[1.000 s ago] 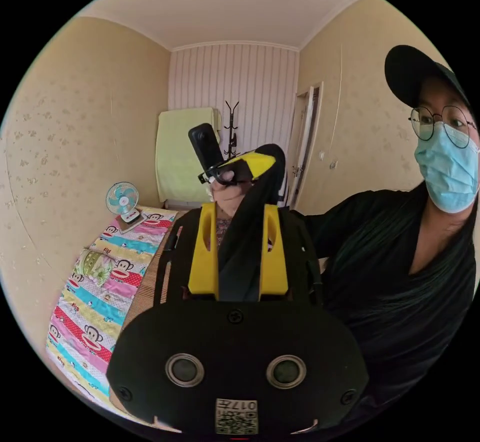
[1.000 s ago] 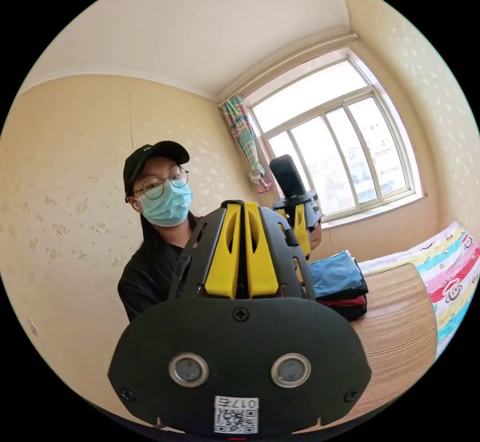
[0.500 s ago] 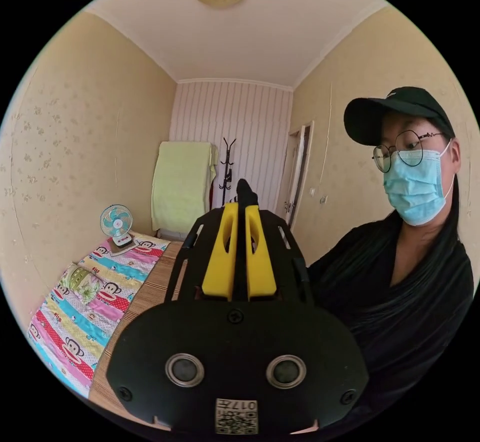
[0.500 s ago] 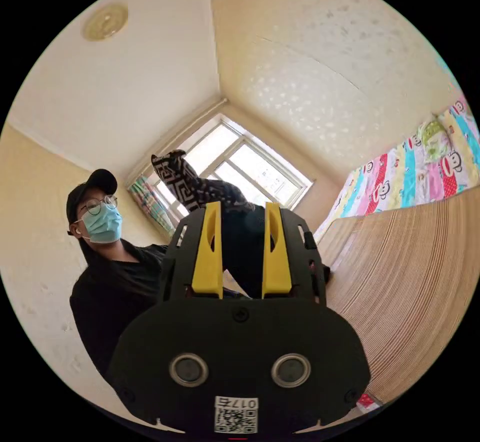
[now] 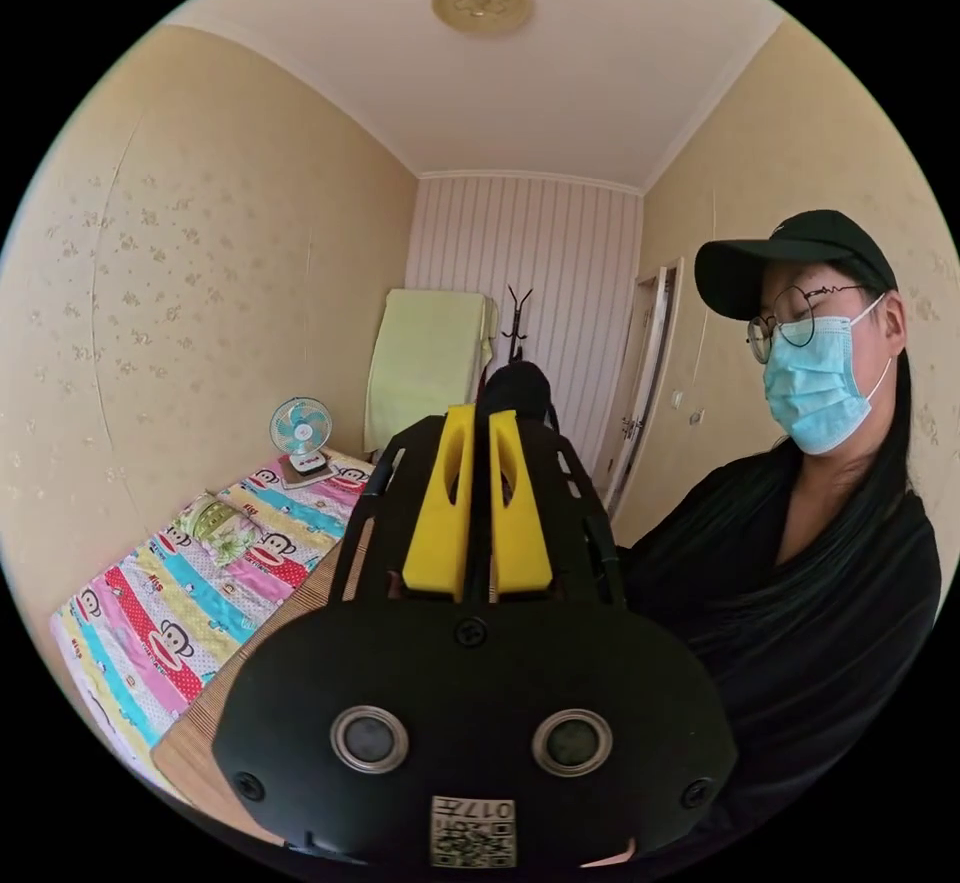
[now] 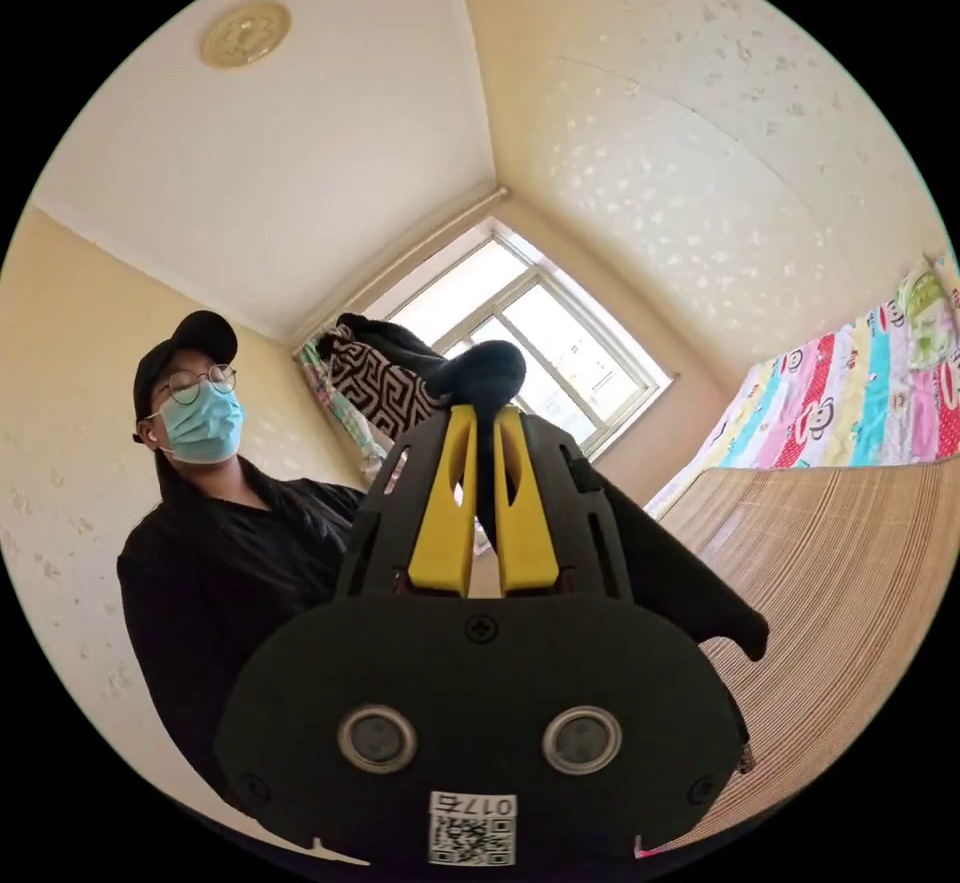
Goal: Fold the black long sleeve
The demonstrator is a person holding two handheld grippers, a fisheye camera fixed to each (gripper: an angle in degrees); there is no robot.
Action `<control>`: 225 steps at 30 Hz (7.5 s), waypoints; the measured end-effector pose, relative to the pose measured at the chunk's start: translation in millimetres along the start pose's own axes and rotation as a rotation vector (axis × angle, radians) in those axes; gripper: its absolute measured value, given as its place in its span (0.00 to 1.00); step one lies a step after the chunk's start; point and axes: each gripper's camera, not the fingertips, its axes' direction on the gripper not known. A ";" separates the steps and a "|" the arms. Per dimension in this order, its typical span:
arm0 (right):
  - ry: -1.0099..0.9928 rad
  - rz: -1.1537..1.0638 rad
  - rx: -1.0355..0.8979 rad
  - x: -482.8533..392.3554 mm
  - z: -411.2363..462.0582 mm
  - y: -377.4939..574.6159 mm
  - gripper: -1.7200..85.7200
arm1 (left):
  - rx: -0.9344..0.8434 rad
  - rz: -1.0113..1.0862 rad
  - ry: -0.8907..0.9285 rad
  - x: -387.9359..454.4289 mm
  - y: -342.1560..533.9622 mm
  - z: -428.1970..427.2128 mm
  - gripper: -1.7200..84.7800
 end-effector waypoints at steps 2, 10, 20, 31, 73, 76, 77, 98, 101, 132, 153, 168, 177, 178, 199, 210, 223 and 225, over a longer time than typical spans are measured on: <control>0.194 -0.128 0.127 -58.2 -26.2 -25.0 0.06 | -0.037 -0.024 -0.054 -4.2 11.7 -14.1 0.03; 0.414 -0.521 0.263 -219.9 23.3 -82.1 0.06 | -0.228 -0.050 -0.140 2.4 70.9 -4.0 0.06; 0.307 -0.741 0.177 -312.7 86.7 -142.2 0.06 | -0.299 0.014 -0.062 14.6 82.3 42.6 0.19; 0.615 -0.785 0.263 -341.1 87.9 -189.7 0.06 | -0.184 0.196 -0.047 22.4 7.1 35.8 0.10; 1.277 0.506 -0.940 533.4 -145.0 -82.6 0.15 | -0.578 -1.290 -0.625 -627.3 275.1 -29.5 0.14; 1.409 0.588 -0.981 508.8 -209.1 -16.2 0.15 | -0.736 -1.268 -0.712 -572.5 313.4 -41.6 0.15; 1.409 0.637 -1.001 498.1 -234.6 6.9 0.15 | -0.758 -1.288 -0.712 -551.5 327.4 -47.4 0.16; 1.061 0.811 -0.826 465.5 -434.9 19.3 0.13 | -0.651 -1.242 -0.457 -548.6 285.5 -85.4 0.15; 1.072 0.796 -0.962 462.9 -429.6 74.4 0.11 | -0.863 -1.224 -0.248 -541.7 323.1 -21.2 0.11; 1.162 0.383 -0.801 657.4 -434.5 29.0 0.07 | -0.475 -1.184 -0.583 -806.2 349.1 -108.9 0.05; 0.877 0.222 -0.943 515.8 -396.1 196.3 0.07 | -0.529 -1.576 -0.826 -576.2 476.7 -368.0 0.10; 0.560 0.067 -1.314 515.1 -297.4 323.5 0.09 | 0.139 -1.992 -1.069 -383.7 574.2 -543.2 0.16; 0.339 0.153 -1.256 494.6 -321.0 325.9 0.13 | 1.219 -2.072 -0.654 -336.4 696.8 -486.5 0.15; 0.217 0.143 -1.315 491.4 -317.2 334.0 0.13 | 1.221 -2.061 -0.661 -334.0 697.5 -487.3 0.14; -0.156 0.085 -1.721 396.9 -386.2 352.6 0.02 | 0.910 -2.080 -0.967 -241.3 670.0 -512.3 0.13; -0.096 0.297 -1.423 395.2 -353.1 286.5 0.02 | -0.028 -1.924 -1.094 -424.6 565.2 -439.0 0.18; 0.095 0.515 -1.244 389.7 -405.4 185.6 0.02 | 0.443 -1.435 -1.185 -388.8 479.4 -407.6 0.03; 0.109 0.585 -1.150 391.0 -422.0 165.4 0.02 | 0.395 -1.217 -1.233 -410.5 422.2 -383.8 0.03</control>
